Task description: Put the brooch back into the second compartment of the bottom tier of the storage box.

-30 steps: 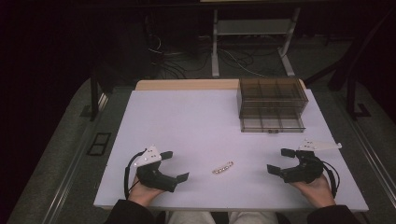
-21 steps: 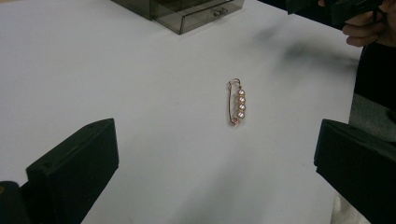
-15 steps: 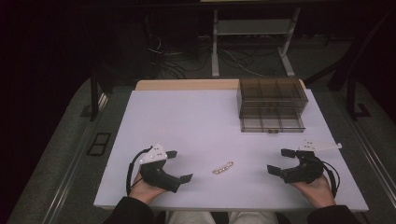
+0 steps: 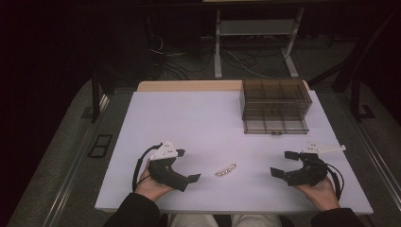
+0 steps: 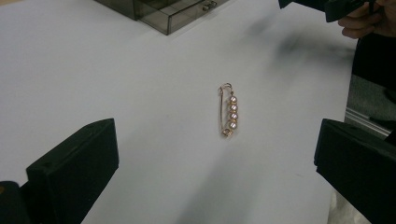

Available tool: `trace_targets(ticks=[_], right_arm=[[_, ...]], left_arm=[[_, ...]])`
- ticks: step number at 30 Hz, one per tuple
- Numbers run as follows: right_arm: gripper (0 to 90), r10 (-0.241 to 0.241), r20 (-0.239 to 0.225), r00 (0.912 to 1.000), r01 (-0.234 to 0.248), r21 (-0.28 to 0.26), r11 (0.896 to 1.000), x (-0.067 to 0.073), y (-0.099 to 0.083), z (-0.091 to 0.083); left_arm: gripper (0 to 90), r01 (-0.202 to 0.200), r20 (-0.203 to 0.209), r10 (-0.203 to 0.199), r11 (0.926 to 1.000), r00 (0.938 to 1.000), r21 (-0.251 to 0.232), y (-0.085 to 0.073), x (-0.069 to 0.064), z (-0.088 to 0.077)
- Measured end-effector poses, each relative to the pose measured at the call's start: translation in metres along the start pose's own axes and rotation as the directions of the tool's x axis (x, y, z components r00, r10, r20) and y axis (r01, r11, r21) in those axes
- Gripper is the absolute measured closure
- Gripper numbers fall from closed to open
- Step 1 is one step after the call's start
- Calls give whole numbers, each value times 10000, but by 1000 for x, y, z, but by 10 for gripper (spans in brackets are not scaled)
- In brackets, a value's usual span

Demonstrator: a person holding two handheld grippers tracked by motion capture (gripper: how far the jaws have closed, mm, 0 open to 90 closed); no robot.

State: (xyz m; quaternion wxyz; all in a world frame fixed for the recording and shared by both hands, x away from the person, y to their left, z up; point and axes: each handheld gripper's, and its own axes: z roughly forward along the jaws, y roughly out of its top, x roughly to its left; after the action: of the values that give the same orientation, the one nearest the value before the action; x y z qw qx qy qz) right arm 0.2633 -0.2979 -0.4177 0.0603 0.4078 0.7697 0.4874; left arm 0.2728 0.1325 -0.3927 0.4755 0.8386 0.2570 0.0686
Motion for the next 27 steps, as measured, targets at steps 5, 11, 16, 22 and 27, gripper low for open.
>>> trace_targets(ticks=[5,11,16,22,27], right_arm=[[5,-13,-13,10000,13,24,10000,0,0,0],[5,3,-16,10000,-3,-1,10000,0,0,0],[5,-57,-10,10000,57,30,10000,0,0,0],[5,-61,-20,10000,61,67,10000,0,0,0],[4,-56,-19,10000,57,76,10000,0,0,0]], left_arm=[[0,-168,145,165,9997,9998,193,10,-1,6],[0,-379,285,365,9980,9989,500,17,-2,11],[0,-441,406,415,9969,9983,648,22,-2,16],[0,-454,474,419,9961,9980,758,25,0,20],[0,-522,510,481,9951,9975,841,30,0,25]])
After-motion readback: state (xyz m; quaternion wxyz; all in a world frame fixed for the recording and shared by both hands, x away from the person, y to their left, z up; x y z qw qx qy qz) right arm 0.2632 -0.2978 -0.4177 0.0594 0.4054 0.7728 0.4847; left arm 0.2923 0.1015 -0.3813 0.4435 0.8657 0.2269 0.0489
